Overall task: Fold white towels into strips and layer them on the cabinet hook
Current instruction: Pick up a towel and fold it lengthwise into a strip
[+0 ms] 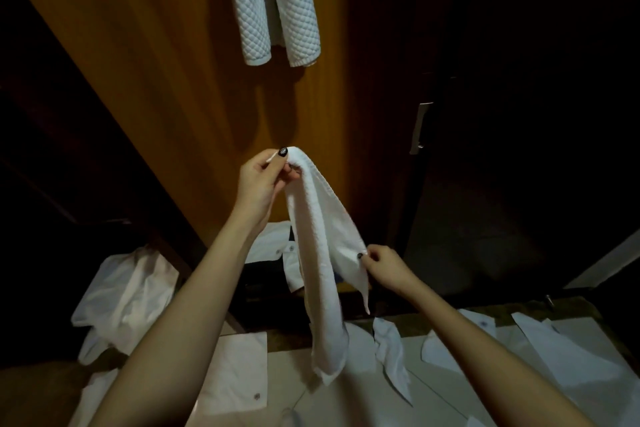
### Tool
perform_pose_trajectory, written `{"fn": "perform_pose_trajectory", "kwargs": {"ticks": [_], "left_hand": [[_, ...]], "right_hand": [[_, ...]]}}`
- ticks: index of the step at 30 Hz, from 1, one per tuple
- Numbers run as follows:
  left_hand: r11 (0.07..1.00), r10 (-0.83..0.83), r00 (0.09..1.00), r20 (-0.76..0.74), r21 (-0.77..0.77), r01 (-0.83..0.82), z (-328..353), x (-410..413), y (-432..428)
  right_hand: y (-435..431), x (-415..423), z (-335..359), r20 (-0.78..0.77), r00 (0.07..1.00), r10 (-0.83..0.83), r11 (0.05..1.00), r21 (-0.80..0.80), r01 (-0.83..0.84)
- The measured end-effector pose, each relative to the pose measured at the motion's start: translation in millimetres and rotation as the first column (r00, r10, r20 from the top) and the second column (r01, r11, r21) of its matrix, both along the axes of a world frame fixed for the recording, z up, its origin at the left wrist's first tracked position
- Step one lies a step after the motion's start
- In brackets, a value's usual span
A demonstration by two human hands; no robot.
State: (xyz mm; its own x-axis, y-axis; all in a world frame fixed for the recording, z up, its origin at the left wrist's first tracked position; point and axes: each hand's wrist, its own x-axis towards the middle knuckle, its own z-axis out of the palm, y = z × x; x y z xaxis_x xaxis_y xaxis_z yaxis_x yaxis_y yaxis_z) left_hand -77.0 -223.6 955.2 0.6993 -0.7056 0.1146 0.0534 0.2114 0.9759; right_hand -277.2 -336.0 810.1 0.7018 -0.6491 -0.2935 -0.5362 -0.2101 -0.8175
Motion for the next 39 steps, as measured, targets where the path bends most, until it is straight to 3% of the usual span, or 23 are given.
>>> {"fn": "perform_pose_trajectory", "kwargs": {"ticks": [4,8,11,15,17,20,23,25,28,31,33,35,39], "left_hand": [[0.967,0.102,0.994,0.039,0.232,-0.109,-42,14,19],[0.935,0.004,0.997,-0.083,0.355,0.025,-85,-8,30],[0.922,-0.109,0.987,-0.120,0.359,0.146,-96,-41,31],[0.904,-0.287,0.956,0.064,0.348,0.248,-87,-76,21],[0.871,-0.363,0.914,0.181,0.414,0.264,-86,-88,13],[0.872,-0.317,0.855,0.411,0.480,0.093,-88,-98,3],[0.913,-0.202,0.833,0.516,0.407,-0.031,-89,-92,-3],[0.929,-0.199,0.845,0.496,0.369,0.002,-88,-88,-5],[0.943,-0.221,0.893,0.391,0.318,0.094,-81,-85,-10],[0.935,-0.302,0.896,0.326,0.287,0.211,-67,-86,-19],[0.921,-0.352,0.879,0.322,0.285,0.264,-55,-87,-23],[0.897,-0.419,0.841,0.343,0.298,0.325,-43,-88,-26],[0.859,-0.499,0.775,0.389,0.340,0.382,-23,-83,-20]], "right_hand": [[-9,-19,22,0.110,0.990,-0.085,0.994,0.077,0.077],[-5,-22,46,0.306,0.914,-0.268,0.937,0.304,0.173],[2,-22,62,0.372,0.859,-0.351,0.903,0.377,0.205],[10,-16,77,0.415,0.780,-0.469,0.848,0.459,0.265],[13,-13,82,0.434,0.760,-0.485,0.846,0.453,0.281],[11,-11,87,0.465,0.734,-0.495,0.851,0.429,0.302],[5,-17,88,0.440,0.757,-0.482,0.873,0.315,0.372],[2,-26,85,0.412,0.787,-0.460,0.887,0.179,0.425],[1,-44,82,0.380,0.855,-0.353,0.829,-0.297,0.474],[0,-60,85,0.410,0.909,-0.068,0.765,-0.564,0.312],[-2,-64,88,0.269,0.959,0.091,0.770,-0.630,0.103],[-4,-63,92,0.182,0.972,0.147,0.768,-0.640,0.004],[-10,-56,107,0.223,0.941,0.256,0.818,-0.568,-0.088]]}}
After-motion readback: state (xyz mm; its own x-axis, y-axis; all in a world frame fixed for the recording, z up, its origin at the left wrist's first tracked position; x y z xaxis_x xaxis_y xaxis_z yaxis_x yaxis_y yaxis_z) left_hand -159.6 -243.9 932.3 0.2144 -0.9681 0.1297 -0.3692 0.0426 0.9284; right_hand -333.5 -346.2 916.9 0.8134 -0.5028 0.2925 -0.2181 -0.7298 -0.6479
